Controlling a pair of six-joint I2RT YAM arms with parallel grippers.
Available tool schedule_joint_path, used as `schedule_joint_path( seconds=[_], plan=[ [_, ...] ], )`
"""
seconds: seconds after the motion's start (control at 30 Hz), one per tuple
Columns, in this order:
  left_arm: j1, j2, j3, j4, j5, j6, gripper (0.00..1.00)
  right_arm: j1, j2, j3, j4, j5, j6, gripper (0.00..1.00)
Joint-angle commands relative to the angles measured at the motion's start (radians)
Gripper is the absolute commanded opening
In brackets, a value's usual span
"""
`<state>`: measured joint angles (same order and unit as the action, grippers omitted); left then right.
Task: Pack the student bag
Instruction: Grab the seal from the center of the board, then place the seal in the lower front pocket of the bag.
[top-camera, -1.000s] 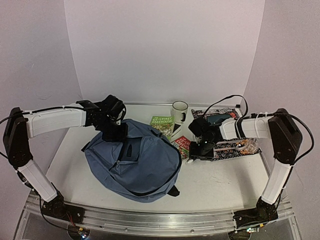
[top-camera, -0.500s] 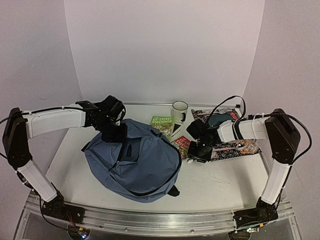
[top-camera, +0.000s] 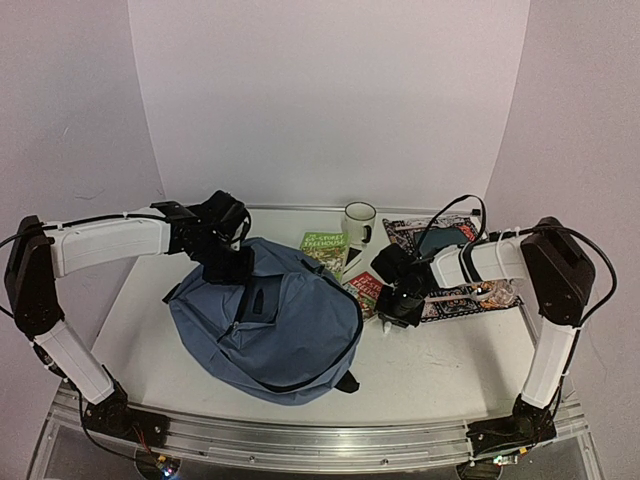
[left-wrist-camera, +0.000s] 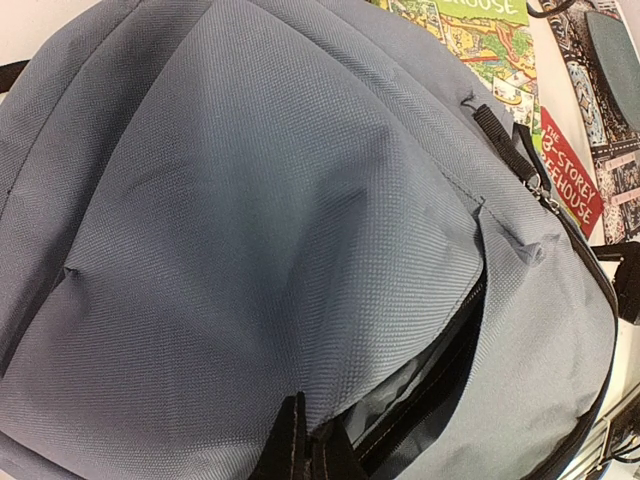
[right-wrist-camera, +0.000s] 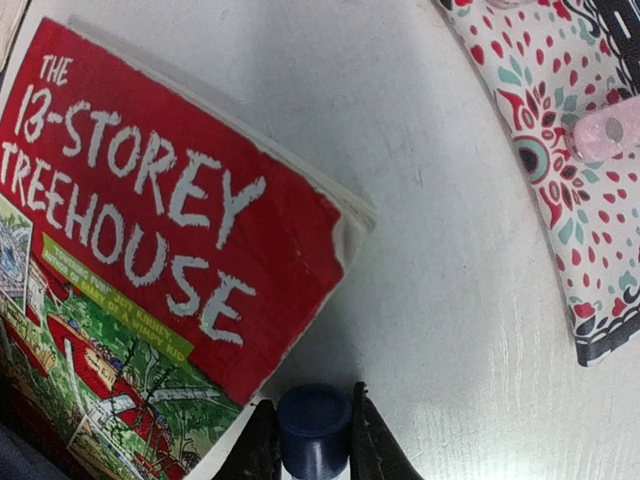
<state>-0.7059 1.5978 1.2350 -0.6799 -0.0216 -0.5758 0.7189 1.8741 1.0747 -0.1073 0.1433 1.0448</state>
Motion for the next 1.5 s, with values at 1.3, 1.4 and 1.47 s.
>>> schedule_joint_path(
  seconds=[1.3, 1.4, 1.47],
  plan=[
    [0.006, 0.031, 0.085, 0.042, 0.247, -0.042, 0.0, 0.28, 0.221, 0.556, 0.286, -0.31, 0.037, 0.08],
    [0.006, 0.026, 0.078, 0.061, 0.279, -0.056, 0.0, 0.279, 0.253, 0.57, 0.291, -0.289, 0.052, 0.09],
    [0.006, 0.023, 0.074, 0.073, 0.3, -0.066, 0.0, 0.28, 0.266, 0.572, 0.293, -0.26, 0.065, 0.11]
  ],
)
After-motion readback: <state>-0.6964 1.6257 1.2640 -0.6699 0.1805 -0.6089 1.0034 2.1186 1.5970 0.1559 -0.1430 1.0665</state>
